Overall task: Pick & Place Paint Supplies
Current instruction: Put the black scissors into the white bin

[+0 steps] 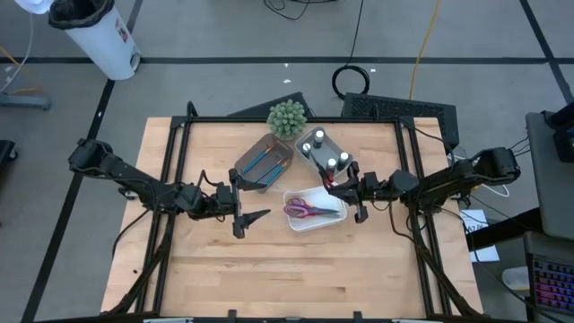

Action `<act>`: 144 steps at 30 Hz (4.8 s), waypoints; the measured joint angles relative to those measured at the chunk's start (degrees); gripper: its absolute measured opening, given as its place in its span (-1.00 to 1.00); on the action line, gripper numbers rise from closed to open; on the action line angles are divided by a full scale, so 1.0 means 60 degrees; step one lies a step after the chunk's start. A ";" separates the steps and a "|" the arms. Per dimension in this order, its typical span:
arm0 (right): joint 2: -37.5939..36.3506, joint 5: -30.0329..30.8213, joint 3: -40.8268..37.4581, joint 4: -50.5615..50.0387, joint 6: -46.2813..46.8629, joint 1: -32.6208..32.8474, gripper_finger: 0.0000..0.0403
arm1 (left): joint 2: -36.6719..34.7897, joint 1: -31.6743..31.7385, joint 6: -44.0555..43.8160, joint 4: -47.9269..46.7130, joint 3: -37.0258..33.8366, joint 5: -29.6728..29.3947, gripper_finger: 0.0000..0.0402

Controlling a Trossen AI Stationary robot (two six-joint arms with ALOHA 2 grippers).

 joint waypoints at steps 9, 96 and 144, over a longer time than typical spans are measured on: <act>0.0000 0.1053 0.0000 -0.0008 -0.0090 -0.0002 -0.96 | 0.0000 0.0000 -0.0021 -0.0007 0.0000 0.0000 0.69; 0.0004 -0.4321 0.0654 0.0993 0.2125 0.0316 -0.96 | 0.0000 0.0000 0.0019 -0.0012 0.0000 -0.0004 0.69; 0.0011 -0.4938 0.3140 -0.0803 -0.0917 0.3757 -0.95 | 0.0000 0.0000 0.0017 -0.0047 0.0000 -0.0007 0.69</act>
